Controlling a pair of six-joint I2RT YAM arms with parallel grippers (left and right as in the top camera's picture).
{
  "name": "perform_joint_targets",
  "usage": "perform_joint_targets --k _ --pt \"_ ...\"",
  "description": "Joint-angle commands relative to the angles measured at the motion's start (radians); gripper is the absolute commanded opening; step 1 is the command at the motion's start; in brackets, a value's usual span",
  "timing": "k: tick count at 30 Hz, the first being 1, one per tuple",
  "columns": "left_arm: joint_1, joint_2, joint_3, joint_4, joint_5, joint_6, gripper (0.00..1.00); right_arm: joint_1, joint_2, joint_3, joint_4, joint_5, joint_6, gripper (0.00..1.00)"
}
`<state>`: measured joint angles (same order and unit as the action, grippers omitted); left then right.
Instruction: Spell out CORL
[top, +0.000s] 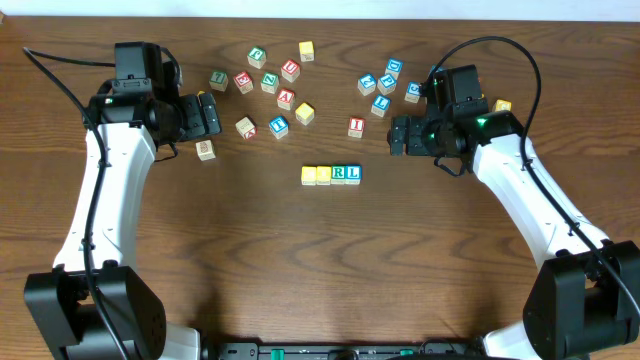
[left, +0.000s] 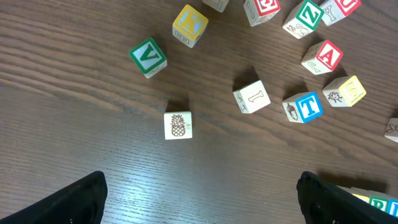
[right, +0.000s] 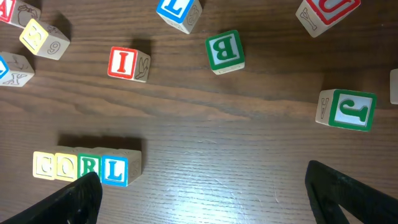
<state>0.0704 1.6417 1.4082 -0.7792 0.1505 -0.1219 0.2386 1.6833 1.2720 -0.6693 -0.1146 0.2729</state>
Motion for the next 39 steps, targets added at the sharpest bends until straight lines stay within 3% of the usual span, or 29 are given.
perform_joint_targets --k 1,39 --pt "0.003 -0.016 0.023 -0.002 -0.013 0.016 0.97 -0.009 -0.025 -0.004 0.000 0.011 -0.009 0.99" --pt "0.003 -0.016 0.023 -0.002 -0.013 0.017 0.98 -0.010 -0.029 -0.004 -0.027 0.011 -0.009 0.99"
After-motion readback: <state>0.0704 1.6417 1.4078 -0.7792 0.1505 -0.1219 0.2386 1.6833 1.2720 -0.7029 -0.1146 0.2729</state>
